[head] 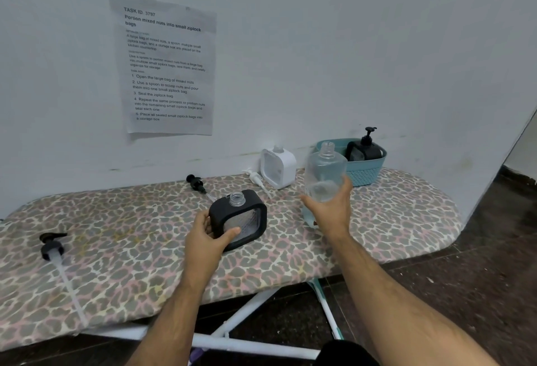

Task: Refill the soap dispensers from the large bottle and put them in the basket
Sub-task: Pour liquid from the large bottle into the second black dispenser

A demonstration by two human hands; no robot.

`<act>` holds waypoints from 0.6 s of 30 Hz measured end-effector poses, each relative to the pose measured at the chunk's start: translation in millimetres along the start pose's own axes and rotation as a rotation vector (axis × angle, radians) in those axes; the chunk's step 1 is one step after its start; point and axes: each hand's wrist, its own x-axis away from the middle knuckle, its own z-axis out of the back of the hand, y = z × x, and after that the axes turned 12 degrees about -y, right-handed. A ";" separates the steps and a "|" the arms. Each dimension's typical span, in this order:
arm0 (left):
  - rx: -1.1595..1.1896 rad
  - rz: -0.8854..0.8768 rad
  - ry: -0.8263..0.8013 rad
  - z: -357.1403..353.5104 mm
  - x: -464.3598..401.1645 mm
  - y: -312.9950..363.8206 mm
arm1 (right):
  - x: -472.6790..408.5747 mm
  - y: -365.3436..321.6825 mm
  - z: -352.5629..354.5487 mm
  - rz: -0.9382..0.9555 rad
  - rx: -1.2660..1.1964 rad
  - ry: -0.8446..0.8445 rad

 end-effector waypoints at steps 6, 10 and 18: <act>-0.070 -0.004 0.031 -0.6 1.8 0.6 | 21.3 -22.0 9.7 0.111 -0.002 -0.152; -0.045 -0.012 -0.008 -0.7 3.4 1.5 | 37.8 -40.6 13.4 0.200 0.037 -0.240; 0.061 -0.023 -0.089 4.5 2.3 -3.6 | 65.3 -58.4 21.9 0.207 0.098 -0.418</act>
